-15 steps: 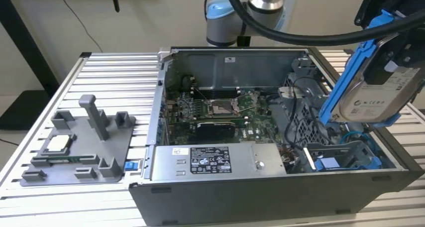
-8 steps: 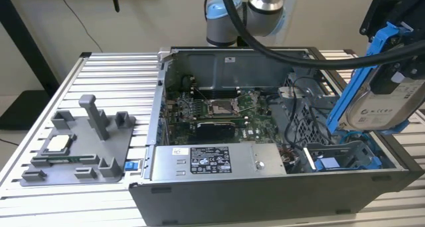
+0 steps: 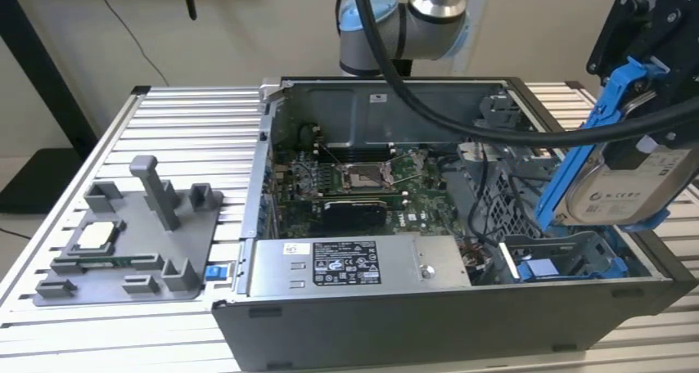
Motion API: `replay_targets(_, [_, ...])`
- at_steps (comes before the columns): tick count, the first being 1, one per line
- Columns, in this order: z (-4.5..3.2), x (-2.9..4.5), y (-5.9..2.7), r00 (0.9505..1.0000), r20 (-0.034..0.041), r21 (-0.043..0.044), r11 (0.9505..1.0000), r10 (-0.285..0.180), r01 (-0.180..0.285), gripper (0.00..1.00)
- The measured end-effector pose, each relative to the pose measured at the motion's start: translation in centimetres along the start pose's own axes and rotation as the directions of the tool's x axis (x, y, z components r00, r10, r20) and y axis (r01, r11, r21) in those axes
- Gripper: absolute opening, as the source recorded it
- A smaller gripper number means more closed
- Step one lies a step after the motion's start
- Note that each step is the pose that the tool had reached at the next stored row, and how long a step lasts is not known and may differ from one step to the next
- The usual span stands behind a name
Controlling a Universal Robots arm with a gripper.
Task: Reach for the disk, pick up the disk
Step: 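Pick up the disk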
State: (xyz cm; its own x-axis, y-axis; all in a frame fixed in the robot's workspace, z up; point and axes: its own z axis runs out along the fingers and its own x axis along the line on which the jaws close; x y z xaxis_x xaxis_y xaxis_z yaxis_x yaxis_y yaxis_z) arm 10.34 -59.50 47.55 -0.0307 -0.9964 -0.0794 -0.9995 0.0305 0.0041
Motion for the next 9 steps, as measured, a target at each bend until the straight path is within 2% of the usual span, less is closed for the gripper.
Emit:
replay_targets(5, [0.56,0.11,0.00,1.0000,-0.0053,-0.0010,1.0000,-0.005,0.005,0.00])
replay_targets(9, [0.65,0.11,0.00,1.0000,-0.0059,-0.0013,1.0000,-0.008,0.008,0.00])
